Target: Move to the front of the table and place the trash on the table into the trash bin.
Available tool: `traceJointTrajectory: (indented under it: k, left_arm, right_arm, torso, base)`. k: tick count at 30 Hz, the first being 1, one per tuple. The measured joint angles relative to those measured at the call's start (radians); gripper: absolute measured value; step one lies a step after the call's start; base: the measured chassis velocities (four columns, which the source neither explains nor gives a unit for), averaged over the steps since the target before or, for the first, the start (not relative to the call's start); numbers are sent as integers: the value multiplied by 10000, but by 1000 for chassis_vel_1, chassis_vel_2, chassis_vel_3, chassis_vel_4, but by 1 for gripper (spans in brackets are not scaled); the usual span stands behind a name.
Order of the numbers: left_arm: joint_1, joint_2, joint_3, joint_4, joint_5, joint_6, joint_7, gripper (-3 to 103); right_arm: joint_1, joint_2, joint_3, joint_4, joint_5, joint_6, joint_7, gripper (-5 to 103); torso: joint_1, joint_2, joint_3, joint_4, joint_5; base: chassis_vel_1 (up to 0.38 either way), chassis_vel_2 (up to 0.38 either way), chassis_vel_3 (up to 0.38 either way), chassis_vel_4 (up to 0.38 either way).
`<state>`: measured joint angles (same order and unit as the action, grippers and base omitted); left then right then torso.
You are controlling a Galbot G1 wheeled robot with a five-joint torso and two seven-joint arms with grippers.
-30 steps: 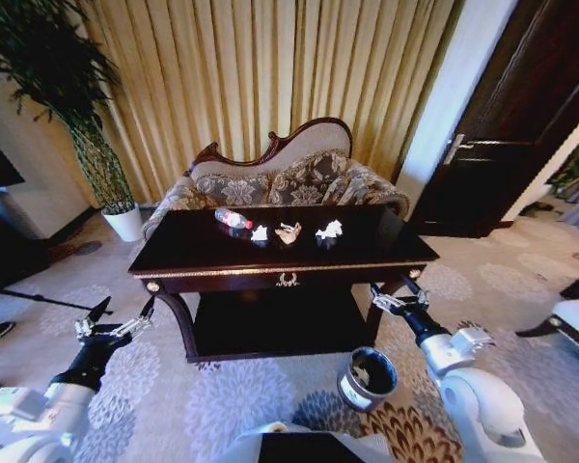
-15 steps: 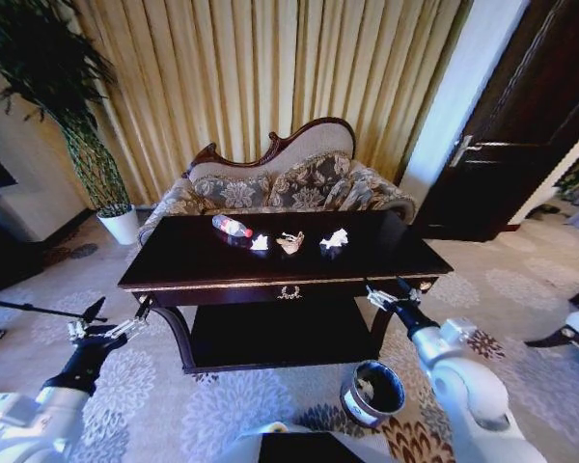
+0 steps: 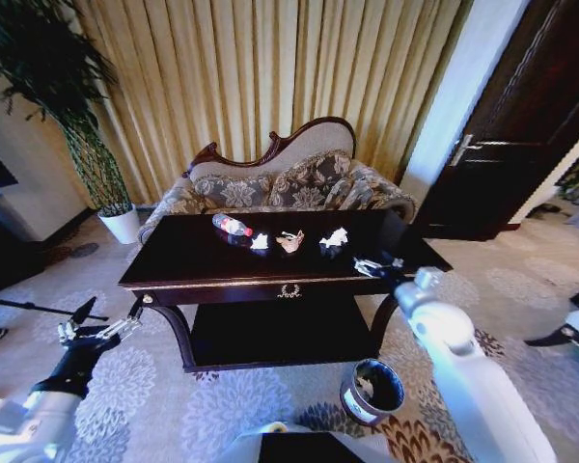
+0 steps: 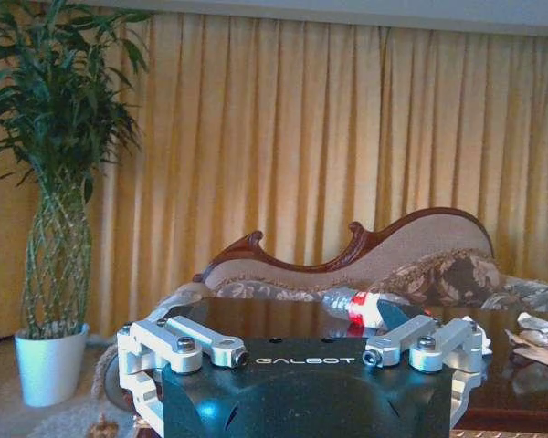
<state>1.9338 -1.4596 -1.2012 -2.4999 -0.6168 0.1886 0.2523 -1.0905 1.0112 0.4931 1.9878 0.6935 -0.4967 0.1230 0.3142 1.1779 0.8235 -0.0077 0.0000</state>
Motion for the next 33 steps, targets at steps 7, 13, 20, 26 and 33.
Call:
traceJointTrajectory:
  k: [7, 13, 20, 26, 33]
  left_arm:
    - [-28, -64, 21, -6, 4, 189, -314, 100]
    - [-67, -78, -4, -7, 20, 390, -585, 100]
    - [-136, -110, -46, -7, 23, 462, -824, 100]
    - [-135, -176, -154, -6, -82, 453, -826, 100]
    - [-212, -246, -207, -6, -246, 352, -803, 100]
  right_arm:
    - [2065, 4, -1685, -1453, 358, -120, 962, 100]
    - [3161, 314, -2514, -2627, 413, -500, 1434, 100]
    - [4054, 710, -3044, -3518, 345, -723, 2051, 100]
    - [4774, 989, -3320, -4140, 345, -886, 2294, 100]
    - [5293, 1245, -3596, -4737, 242, -989, 2372, 100]
  torso:
    - [2, -1, 1, 7, 2]
    - [0, 0, 0, 1, 0]
    - [0, -1, 0, 2, 0]
    - [0, -1, 0, 3, -3]
    - [0, -1, -1, 3, 0]
  base:
    - [0, 0, 0, 0]
    - [0, 0, 0, 0]
    - [0, 0, 0, 0]
    - [0, 0, 0, 0]
    - [0, 0, 0, 0]
